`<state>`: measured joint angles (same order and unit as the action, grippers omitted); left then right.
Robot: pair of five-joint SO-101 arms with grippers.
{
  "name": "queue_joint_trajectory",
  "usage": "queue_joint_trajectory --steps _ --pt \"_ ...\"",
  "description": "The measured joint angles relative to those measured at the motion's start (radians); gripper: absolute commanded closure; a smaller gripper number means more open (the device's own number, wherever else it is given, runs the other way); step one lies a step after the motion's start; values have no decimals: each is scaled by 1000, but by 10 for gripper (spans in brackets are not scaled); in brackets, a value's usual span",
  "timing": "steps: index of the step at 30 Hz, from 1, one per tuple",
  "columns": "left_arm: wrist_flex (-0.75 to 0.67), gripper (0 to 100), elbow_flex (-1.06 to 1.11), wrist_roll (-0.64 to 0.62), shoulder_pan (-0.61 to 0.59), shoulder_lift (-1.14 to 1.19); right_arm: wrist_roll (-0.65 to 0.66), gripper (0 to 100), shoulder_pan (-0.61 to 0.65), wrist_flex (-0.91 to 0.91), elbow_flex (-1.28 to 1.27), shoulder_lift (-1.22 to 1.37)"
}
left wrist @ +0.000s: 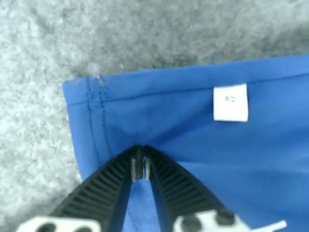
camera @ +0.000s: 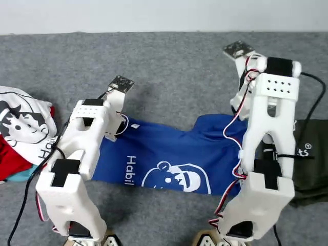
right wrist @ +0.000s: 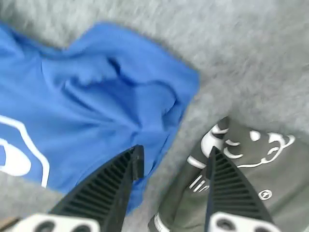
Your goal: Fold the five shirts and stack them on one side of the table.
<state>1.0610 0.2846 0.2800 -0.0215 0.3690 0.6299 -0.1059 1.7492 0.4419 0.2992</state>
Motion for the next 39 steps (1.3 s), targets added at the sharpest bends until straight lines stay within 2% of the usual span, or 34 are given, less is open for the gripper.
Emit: queue_joint_trajectory --steps 3,7,12,19,25,29,33,39 --pt "21 986 -26 0 15 0 11 779 5 -14 -80 0" --pt "121 986 -118 -5 81 -51 12 781 -2 -23 -193 0" --pt "199 986 -193 0 143 -203 29 860 0 -17 -365 -26" --pt "290 986 -195 11 143 -321 68 845 2 -51 -661 -198" --pt "422 986 -104 92 144 -321 71 846 0 -147 -916 -387" --pt "405 986 91 147 150 -321 71 846 0 -213 -1068 -497" --pt "301 986 245 160 149 -321 72 845 -15 -373 -1223 -552" --pt "164 986 390 178 150 -331 81 845 -184 -663 -1404 -578"
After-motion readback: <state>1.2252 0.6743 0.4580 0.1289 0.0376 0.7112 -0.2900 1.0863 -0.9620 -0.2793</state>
